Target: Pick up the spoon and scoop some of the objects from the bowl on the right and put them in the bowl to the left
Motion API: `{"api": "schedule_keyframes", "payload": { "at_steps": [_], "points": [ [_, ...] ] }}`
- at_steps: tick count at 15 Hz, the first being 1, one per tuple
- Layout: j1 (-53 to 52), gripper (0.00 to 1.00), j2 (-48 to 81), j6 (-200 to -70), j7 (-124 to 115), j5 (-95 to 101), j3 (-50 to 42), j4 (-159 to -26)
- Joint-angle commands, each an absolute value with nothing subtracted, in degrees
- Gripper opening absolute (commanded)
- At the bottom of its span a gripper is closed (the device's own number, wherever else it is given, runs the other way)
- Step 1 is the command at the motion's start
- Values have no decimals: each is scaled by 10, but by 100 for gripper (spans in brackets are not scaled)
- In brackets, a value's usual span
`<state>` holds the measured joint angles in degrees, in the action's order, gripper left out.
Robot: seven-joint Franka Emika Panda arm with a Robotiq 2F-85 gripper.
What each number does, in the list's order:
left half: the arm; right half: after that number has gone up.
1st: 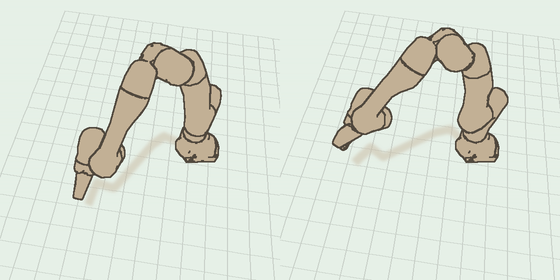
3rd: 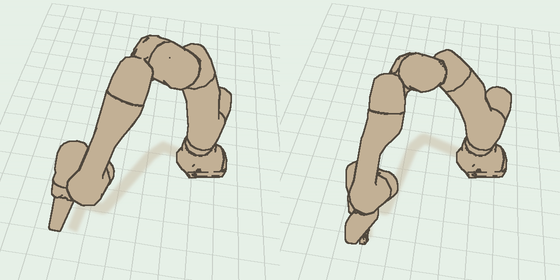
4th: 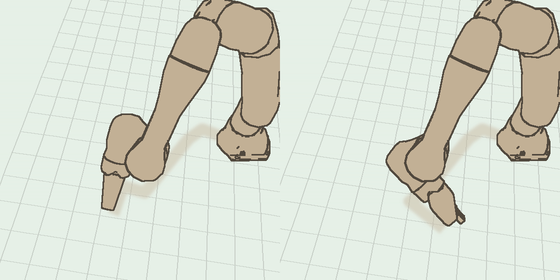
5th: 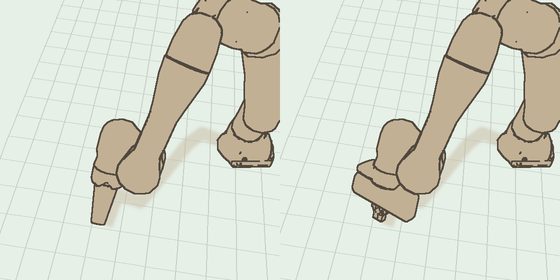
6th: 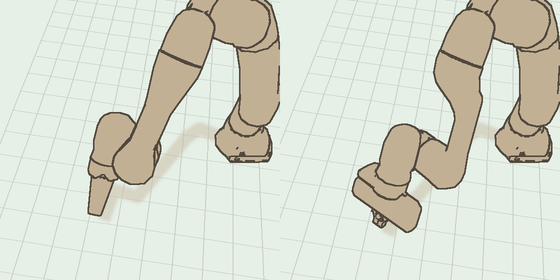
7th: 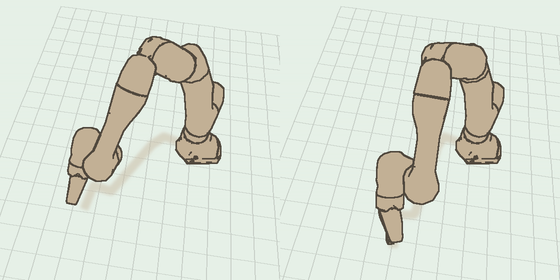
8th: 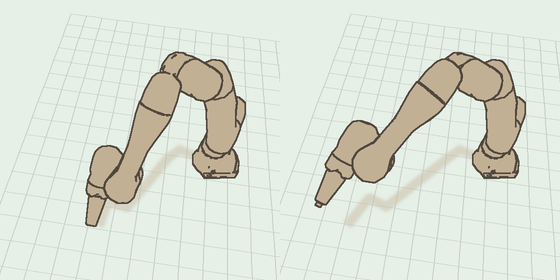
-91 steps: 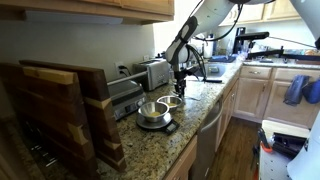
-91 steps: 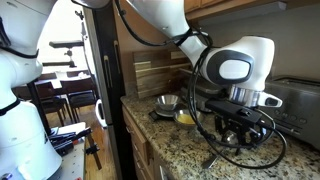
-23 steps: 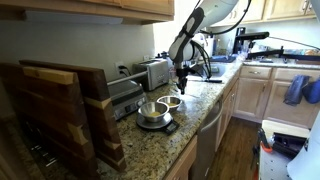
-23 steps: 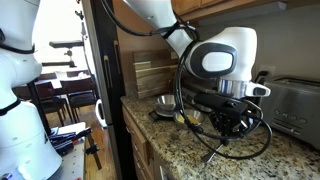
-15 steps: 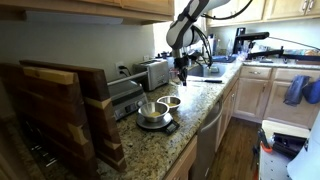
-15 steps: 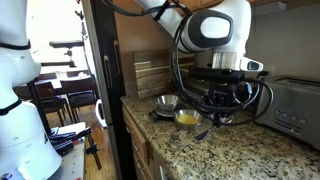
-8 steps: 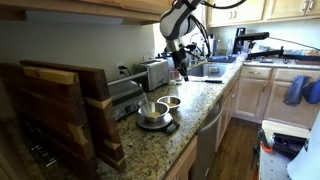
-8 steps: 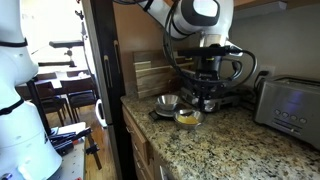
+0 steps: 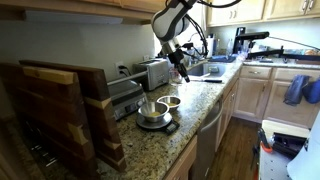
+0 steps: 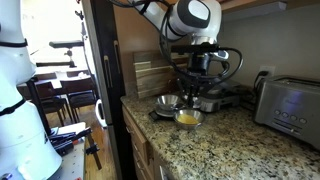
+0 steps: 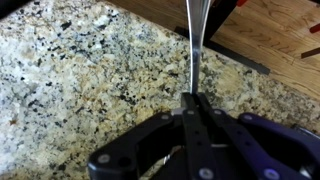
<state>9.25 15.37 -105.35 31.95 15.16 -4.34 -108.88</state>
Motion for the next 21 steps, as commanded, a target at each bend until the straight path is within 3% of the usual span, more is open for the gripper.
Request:
{"api": "schedule_keyframes", "payload": {
  "at_steps": [1, 4, 21],
  "points": [
    [92, 6, 154, -1052, 320, 152, -43, -1087],
    [92, 2, 154, -1051, 321, 152, -43, -1087],
    [18, 2, 223, -999, 243, 302, -29, -1070]
  ]
}}
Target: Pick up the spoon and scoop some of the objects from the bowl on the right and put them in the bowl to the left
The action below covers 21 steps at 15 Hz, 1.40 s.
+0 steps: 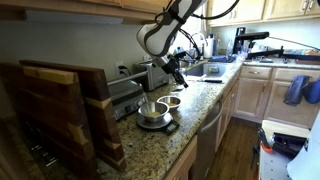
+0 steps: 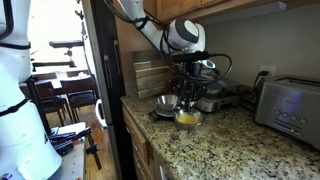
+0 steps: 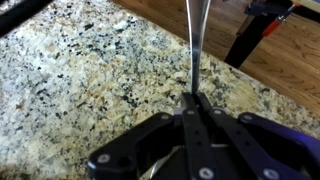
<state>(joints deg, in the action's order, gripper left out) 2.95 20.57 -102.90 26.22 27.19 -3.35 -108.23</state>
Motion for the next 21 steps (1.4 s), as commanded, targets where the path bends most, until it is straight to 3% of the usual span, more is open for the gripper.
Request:
{"api": "schedule_keyframes", "payload": {
  "at_steps": [1, 21],
  "points": [
    [15, 2, 231, -996, 244, 309, -27, -1068],
    [-21, 2, 328, -940, 275, 438, 4, -1000]
  ]
}}
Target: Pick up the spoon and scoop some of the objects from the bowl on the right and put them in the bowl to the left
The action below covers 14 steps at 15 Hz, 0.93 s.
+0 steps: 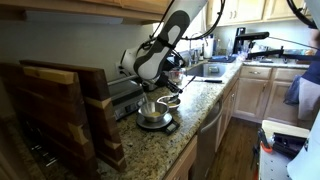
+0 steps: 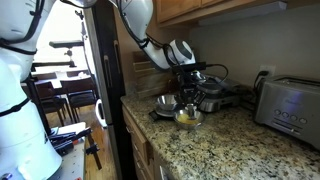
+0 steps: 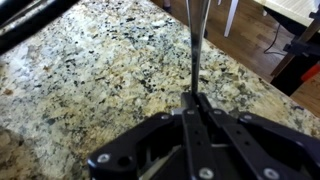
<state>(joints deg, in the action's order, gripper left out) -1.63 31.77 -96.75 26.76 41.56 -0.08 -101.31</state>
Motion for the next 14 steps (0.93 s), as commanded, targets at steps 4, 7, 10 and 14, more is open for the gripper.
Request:
{"api": "schedule_keyframes", "payload": {
  "at_steps": [4, 7, 10, 14],
  "points": [
    [-23, 2, 341, -933, 275, 459, 8, -994],
    [-25, 2, 350, -934, 275, 473, 10, -991],
    [-30, 2, 362, -933, 274, 492, 10, -986],
    [-31, 2, 374, -933, 274, 513, 10, -983]
  ]
}}
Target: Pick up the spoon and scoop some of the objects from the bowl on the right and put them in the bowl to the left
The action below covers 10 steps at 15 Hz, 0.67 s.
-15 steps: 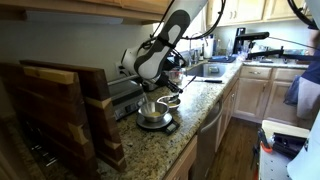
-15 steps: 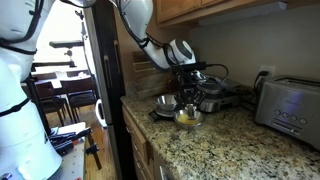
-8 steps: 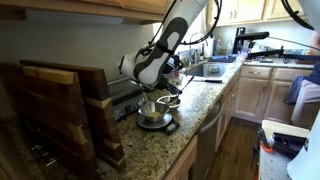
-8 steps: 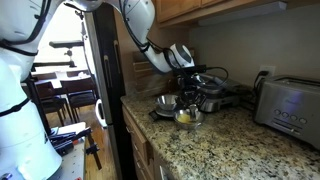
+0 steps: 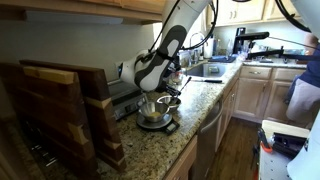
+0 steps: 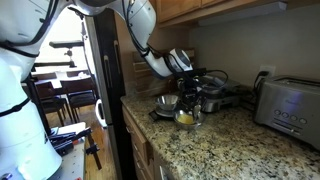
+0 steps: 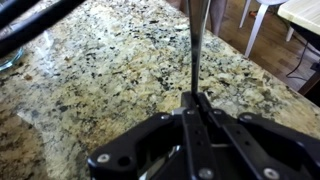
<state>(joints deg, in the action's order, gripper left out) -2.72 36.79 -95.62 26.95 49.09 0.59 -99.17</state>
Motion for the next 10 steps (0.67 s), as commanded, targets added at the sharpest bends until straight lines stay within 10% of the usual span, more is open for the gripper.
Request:
{"api": "schedule_keyframes", "payload": {
  "at_steps": [1, 10],
  "points": [
    [-31, 2, 375, -934, 274, 517, 11, -983],
    [-26, 2, 380, -950, 285, 504, 31, -983]
  ]
}}
